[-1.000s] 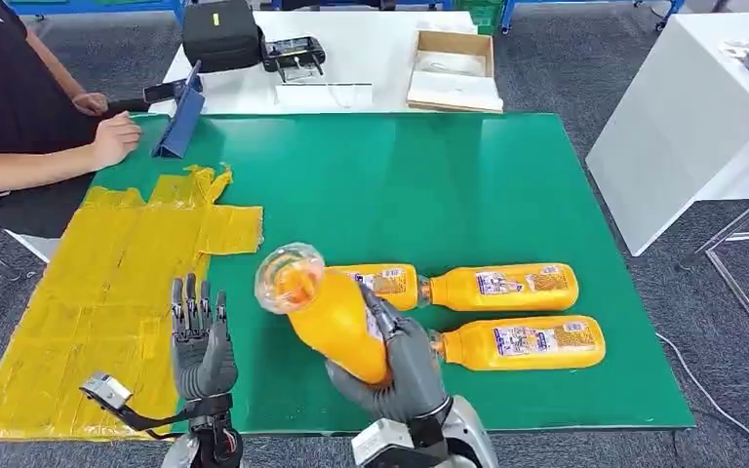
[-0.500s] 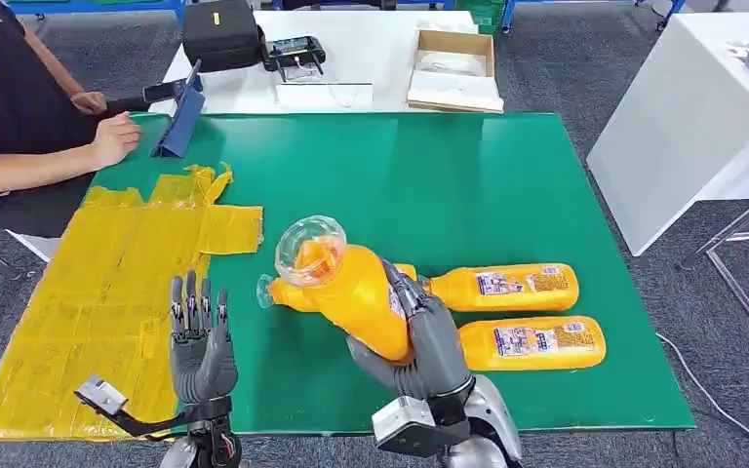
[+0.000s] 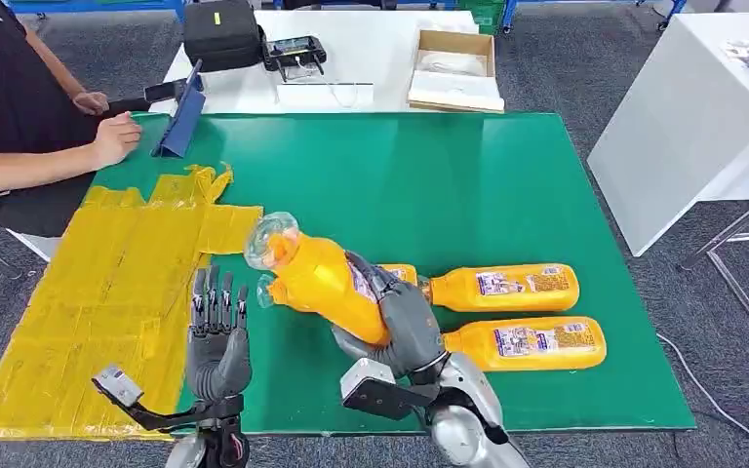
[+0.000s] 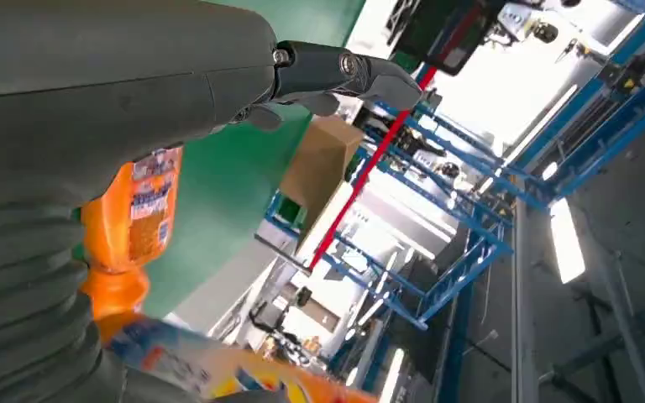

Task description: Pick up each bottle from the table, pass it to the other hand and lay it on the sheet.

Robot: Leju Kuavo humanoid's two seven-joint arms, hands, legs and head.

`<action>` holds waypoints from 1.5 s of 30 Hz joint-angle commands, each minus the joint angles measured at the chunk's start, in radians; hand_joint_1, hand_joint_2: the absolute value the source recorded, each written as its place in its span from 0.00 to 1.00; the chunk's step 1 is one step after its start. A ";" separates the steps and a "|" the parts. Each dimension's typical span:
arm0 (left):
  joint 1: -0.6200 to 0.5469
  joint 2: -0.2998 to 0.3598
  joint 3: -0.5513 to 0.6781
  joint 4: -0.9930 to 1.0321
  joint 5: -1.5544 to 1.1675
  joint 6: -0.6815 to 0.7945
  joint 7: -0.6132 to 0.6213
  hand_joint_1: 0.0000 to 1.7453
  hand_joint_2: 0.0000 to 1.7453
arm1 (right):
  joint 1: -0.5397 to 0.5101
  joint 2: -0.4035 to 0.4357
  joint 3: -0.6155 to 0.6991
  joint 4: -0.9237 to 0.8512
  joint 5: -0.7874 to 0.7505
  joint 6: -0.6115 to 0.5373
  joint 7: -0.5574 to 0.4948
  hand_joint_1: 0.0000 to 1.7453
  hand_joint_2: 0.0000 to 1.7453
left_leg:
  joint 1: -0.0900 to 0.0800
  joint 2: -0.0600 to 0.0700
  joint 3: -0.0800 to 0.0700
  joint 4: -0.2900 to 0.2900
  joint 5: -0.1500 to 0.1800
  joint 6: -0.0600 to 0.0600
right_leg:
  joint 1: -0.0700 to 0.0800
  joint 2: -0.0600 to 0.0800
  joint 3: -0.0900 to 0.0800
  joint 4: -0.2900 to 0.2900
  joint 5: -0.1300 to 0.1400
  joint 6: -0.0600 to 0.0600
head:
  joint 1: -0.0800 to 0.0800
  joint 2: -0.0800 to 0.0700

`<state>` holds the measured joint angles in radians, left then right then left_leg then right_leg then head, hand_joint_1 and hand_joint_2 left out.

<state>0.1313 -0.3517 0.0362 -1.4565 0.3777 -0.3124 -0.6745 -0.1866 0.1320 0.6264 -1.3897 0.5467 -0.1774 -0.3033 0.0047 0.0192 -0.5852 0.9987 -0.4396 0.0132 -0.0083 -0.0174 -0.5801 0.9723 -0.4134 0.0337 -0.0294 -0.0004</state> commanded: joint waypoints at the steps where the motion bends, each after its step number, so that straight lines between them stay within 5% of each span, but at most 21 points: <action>1: -0.018 0.003 -0.019 0.041 0.000 0.000 0.001 0.00 1.00 | -0.080 0.004 0.055 0.130 0.007 0.007 0.017 1.00 1.00 | 0.000 -0.001 0.003 -0.001 -0.001 -0.001 | 0.000 0.002 0.002 -0.001 0.000 -0.001 | 0.000 0.000; 42: -0.032 0.003 -0.028 0.037 -0.151 -0.039 -0.024 0.00 1.00 | -0.169 0.084 0.185 0.382 0.131 0.019 0.064 1.00 1.00 | 0.000 -0.001 0.002 -0.001 0.000 -0.001 | 0.000 0.001 0.001 0.000 0.000 -0.001 | 0.000 0.000; 43: -0.028 0.003 -0.029 0.025 -0.153 -0.031 -0.024 0.12 1.00 | -0.182 0.090 0.198 0.386 0.133 0.029 0.067 1.00 1.00 | 0.000 -0.001 0.003 -0.001 -0.001 -0.001 | 0.000 0.001 0.003 0.000 -0.001 -0.001 | 0.000 0.000; 44: -0.024 0.003 -0.031 0.017 -0.158 -0.029 -0.024 0.97 1.00 | -0.189 0.096 0.205 0.387 0.134 0.035 0.071 1.00 1.00 | 0.000 0.000 0.002 0.000 0.000 -0.001 | 0.000 0.001 0.001 0.000 0.000 -0.001 | 0.000 0.000; 45: -0.019 0.003 -0.032 0.007 -0.170 -0.023 -0.024 1.00 1.00 | -0.192 0.098 0.212 0.386 0.134 0.039 0.072 1.00 1.00 | 0.000 0.000 0.002 0.000 -0.001 -0.001 | 0.000 0.002 0.002 0.000 -0.001 -0.001 | 0.000 0.000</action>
<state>0.1291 -0.3517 0.0004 -1.4561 0.2270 -0.3559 -0.7004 -0.2962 0.2216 0.7644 -1.0842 0.6763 -0.1663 -0.2399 0.0047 0.0192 -0.5855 0.9987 -0.4395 0.0132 -0.0084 -0.0179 -0.5804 0.9722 -0.4134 0.0337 -0.0298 -0.0004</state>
